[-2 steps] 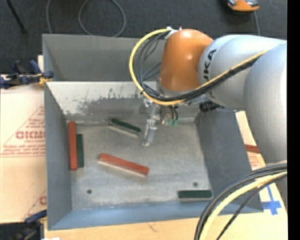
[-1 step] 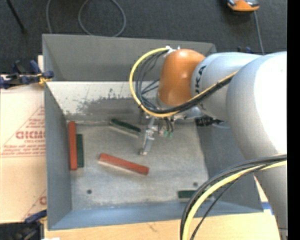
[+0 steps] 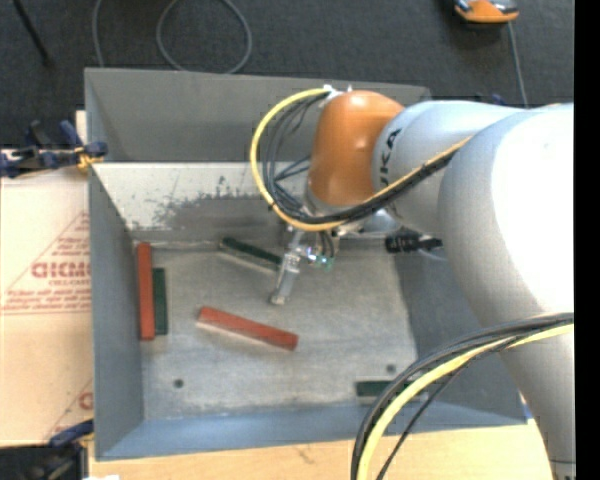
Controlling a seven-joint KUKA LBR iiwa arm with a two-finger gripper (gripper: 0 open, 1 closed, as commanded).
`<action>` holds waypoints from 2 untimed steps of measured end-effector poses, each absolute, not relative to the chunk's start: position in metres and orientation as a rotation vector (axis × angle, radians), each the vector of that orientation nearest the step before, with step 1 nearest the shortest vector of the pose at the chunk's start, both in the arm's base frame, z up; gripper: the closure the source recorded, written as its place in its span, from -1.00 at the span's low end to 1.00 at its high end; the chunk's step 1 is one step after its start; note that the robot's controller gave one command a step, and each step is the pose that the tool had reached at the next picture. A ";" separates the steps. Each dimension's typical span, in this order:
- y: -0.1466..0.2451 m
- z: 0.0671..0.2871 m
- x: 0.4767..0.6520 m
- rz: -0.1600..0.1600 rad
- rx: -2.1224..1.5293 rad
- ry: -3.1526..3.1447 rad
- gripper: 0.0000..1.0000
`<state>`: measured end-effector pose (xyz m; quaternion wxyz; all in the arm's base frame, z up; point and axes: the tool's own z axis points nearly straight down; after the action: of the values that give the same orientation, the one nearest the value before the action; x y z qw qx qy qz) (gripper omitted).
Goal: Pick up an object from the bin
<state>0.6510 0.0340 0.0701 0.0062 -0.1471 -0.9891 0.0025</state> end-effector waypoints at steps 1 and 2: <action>0.064 0.154 0.640 -0.002 -0.195 -3.147 -1.00; 0.017 0.071 0.651 0.000 -0.334 -3.116 -1.00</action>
Offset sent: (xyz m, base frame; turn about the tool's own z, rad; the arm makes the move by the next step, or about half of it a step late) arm -0.0138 0.0305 0.0788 -0.1704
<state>0.6513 0.0174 0.0711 0.0041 -0.1066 -0.9943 0.0000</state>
